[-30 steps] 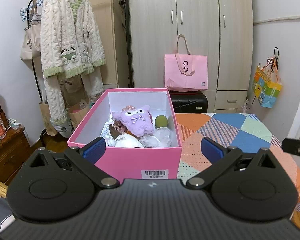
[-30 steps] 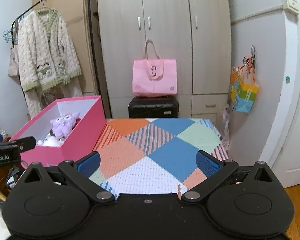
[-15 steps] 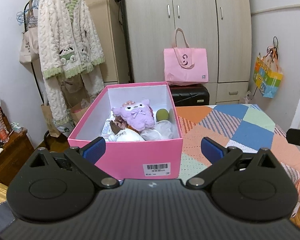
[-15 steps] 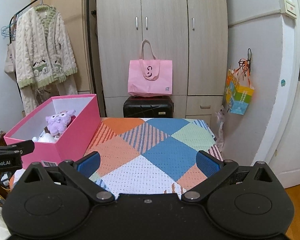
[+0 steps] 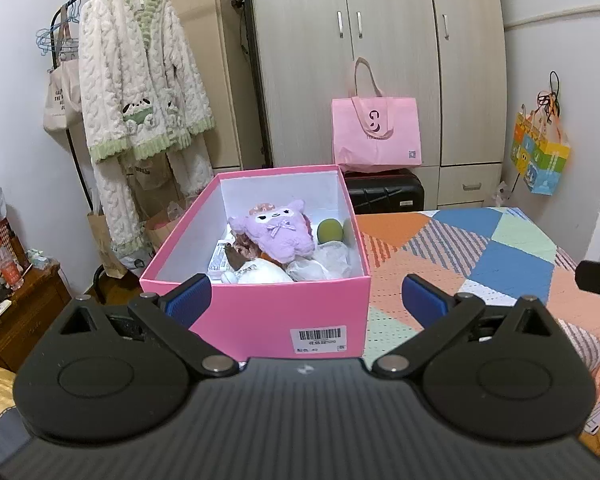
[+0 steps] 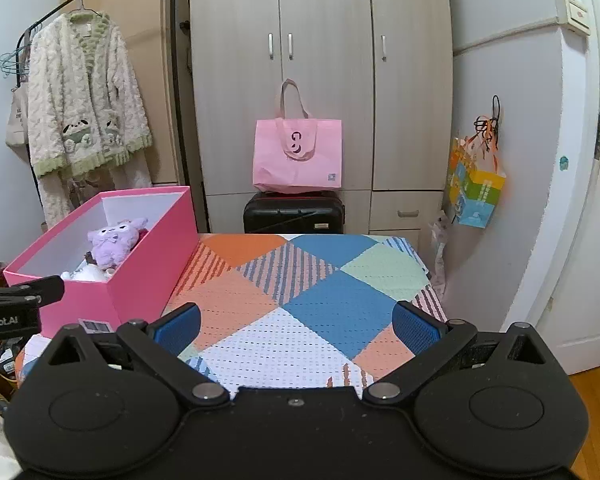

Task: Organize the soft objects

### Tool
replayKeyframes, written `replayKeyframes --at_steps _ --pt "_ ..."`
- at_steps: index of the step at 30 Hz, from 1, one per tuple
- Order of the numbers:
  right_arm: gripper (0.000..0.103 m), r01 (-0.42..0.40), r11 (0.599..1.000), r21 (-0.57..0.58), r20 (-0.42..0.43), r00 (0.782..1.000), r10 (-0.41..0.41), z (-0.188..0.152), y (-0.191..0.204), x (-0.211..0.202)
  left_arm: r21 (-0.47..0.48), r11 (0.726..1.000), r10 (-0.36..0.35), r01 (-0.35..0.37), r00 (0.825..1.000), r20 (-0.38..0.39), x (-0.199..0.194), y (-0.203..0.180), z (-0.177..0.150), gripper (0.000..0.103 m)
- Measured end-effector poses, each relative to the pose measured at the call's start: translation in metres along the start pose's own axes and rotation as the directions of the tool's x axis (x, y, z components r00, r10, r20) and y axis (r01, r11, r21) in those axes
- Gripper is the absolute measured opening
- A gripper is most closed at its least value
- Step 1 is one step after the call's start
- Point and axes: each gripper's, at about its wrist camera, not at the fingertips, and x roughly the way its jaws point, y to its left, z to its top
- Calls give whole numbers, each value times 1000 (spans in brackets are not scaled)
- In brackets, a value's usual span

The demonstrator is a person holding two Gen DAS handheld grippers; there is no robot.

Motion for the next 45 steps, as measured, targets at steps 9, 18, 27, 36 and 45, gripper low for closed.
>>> replayKeyframes --at_steps 9,18,27,36,45 --pt "103 55 998 -10 28 998 -54 -1 -1 -3 2 1000 -1 1 1000 -2 0 2 -1 103" --pt "103 65 998 -23 40 997 -64 -1 0 -6 15 1000 -12 11 1000 0 -2 1 -2 103" --pt "103 72 997 -26 46 996 -71 -2 1 -7 19 1000 -8 8 1000 11 -5 0 -4 103" --pt "103 78 996 -36 65 995 -75 -4 3 -11 15 1000 -7 6 998 57 -11 1 -6 103" --pt "103 87 995 -39 76 994 -84 -6 6 -12 3 1000 -29 29 997 66 -10 2 -8 103"
